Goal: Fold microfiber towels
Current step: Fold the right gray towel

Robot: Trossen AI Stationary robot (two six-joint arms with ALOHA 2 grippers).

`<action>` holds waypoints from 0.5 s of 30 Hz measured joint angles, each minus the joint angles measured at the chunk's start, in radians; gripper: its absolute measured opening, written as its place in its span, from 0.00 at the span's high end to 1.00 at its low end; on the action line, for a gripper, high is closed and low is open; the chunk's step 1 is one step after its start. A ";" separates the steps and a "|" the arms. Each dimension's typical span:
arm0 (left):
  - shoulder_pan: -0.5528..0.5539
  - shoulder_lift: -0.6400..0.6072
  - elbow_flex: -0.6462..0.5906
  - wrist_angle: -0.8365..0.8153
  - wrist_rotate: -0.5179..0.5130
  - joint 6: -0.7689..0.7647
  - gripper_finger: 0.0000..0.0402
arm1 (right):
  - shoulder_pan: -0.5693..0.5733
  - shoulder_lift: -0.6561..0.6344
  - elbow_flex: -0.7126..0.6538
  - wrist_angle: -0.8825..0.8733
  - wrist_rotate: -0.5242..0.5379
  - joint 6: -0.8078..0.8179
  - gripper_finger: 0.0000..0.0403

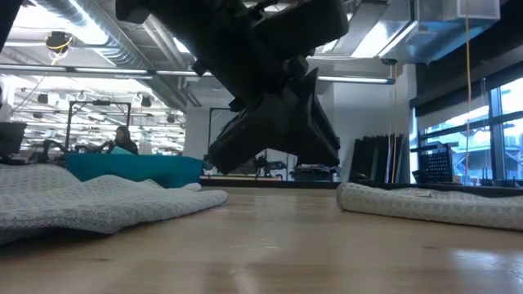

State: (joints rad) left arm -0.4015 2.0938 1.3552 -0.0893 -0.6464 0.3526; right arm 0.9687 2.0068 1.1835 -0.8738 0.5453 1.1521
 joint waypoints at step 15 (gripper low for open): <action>-0.054 -0.014 0.000 -0.044 -0.087 -0.038 0.75 | 0.004 0.000 -0.058 0.061 0.040 0.075 0.91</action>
State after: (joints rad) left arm -0.4554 2.0800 1.3548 -0.1338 -0.7335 0.3146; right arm 0.9726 2.0068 1.1255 -0.8128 0.5856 1.2270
